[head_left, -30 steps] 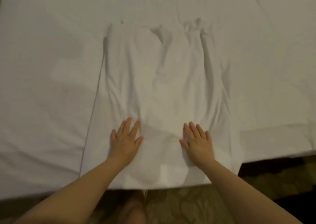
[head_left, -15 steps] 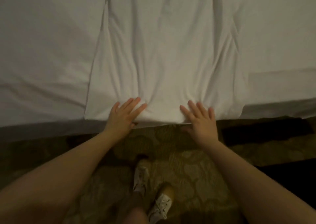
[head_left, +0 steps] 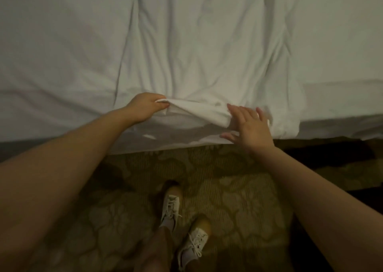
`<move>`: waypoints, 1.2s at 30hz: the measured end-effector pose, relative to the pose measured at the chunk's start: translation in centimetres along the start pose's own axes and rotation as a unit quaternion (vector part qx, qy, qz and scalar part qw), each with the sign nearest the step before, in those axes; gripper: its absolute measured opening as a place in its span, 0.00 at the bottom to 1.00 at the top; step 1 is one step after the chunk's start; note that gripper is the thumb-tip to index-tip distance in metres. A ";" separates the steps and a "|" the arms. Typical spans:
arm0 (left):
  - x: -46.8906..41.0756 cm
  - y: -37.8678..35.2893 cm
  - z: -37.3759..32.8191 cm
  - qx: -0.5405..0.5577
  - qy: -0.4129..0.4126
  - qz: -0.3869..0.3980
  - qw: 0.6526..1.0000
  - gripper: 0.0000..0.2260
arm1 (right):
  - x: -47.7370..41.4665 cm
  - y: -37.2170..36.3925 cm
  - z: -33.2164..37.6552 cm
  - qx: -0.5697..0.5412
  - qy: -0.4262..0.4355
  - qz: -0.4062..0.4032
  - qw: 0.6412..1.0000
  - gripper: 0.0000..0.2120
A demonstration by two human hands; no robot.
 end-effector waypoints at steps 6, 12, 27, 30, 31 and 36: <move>-0.5 4.3 -4.0 -0.015 0.039 0.108 0.993 0.11 | -1.1 2.9 -1.2 0.023 -0.038 -0.065 0.997 0.13; 2.6 5.3 -7.7 -0.032 0.050 0.171 0.983 0.12 | 0.8 8.4 -2.5 0.070 -0.039 -0.062 0.995 0.10; 18.2 15.0 -21.9 -0.020 0.005 0.198 0.980 0.44 | 9.7 28.2 -1.7 -0.126 -0.174 -0.230 0.949 0.15; 20.0 14.6 -21.8 0.007 0.035 0.223 0.974 0.45 | 10.8 28.8 -1.4 -0.158 -0.149 -0.185 0.959 0.14; 20.3 14.3 -21.4 0.017 0.044 0.233 0.971 0.45 | 11.1 28.8 -1.4 -0.162 -0.150 -0.160 0.962 0.15; 21.1 12.6 -18.9 0.013 0.093 0.296 0.951 0.40 | 12.1 26.5 -1.0 -0.084 -0.116 0.025 0.989 0.13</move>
Point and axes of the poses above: each hand's wrist, its own x-axis away from the middle knuckle, its own y-axis out of the back of the hand, z = x × y, the point moved 3 cm from there along -x, towards the middle knuckle, and after that the axes turned 2 degrees about x, right-handed, at the moved point
